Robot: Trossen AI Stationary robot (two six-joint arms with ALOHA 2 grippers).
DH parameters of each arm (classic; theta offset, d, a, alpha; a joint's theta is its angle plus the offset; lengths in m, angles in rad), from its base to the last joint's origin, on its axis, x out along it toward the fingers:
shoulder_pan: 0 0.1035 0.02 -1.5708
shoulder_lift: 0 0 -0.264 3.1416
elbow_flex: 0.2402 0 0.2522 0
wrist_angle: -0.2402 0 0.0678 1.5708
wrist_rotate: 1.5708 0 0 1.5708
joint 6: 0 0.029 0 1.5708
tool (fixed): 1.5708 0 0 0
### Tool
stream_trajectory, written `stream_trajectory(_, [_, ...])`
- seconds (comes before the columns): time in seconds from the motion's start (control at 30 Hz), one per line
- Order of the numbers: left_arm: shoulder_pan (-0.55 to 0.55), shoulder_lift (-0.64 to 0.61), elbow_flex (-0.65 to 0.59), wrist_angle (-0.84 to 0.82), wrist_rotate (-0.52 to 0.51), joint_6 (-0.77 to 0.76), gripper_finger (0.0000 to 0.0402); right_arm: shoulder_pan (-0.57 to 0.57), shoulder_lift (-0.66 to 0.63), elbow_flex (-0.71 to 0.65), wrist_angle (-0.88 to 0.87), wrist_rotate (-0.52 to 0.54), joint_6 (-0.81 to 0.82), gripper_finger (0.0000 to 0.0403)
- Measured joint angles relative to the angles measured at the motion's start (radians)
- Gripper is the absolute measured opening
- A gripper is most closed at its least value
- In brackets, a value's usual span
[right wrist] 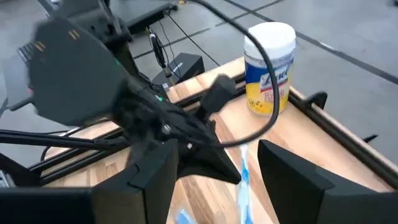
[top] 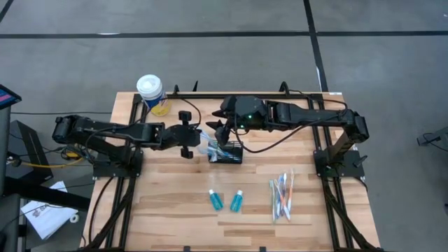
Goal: Pick & Place toothbrushing station
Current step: Adjust toothbrushes inside the mesh
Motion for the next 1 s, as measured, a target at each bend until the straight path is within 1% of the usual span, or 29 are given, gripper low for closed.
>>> stream_trajectory(0.17, [0.000, -0.018, 0.001, -0.013, -0.004, 0.001, 0.0000, -0.007, 0.000, 0.030, 0.002, -0.003, -0.035, 0.0212])
stream_trajectory(0.53, [0.023, -0.108, 0.001, -0.066, -0.087, 0.022, 0.0000, -0.023, 0.000, 0.035, 0.004, -0.034, -0.036, 0.0212])
stream_trajectory(0.63, [0.038, -0.128, 0.001, -0.078, -0.086, 0.028, 0.0000, -0.023, 0.000, 0.035, 0.004, -0.040, -0.036, 0.0212])
stream_trajectory(0.73, [0.045, -0.129, 0.001, -0.083, -0.078, 0.071, 0.0000, -0.023, 0.000, 0.035, 0.005, -0.040, -0.036, 0.0212])
stream_trajectory(0.83, [0.051, -0.125, 0.001, -0.079, -0.045, 0.098, 0.0000, -0.024, 0.000, 0.035, 0.005, -0.040, -0.036, 0.0212])
stream_trajectory(0.93, [0.052, -0.114, 0.000, -0.063, -0.026, 0.110, 0.0000, -0.023, 0.000, 0.035, 0.005, -0.041, -0.036, 0.0212])
stream_trajectory(1.0, [0.052, -0.116, 0.000, -0.019, -0.027, 0.131, 0.0000, -0.023, 0.000, 0.035, 0.005, -0.041, -0.036, 0.0212])
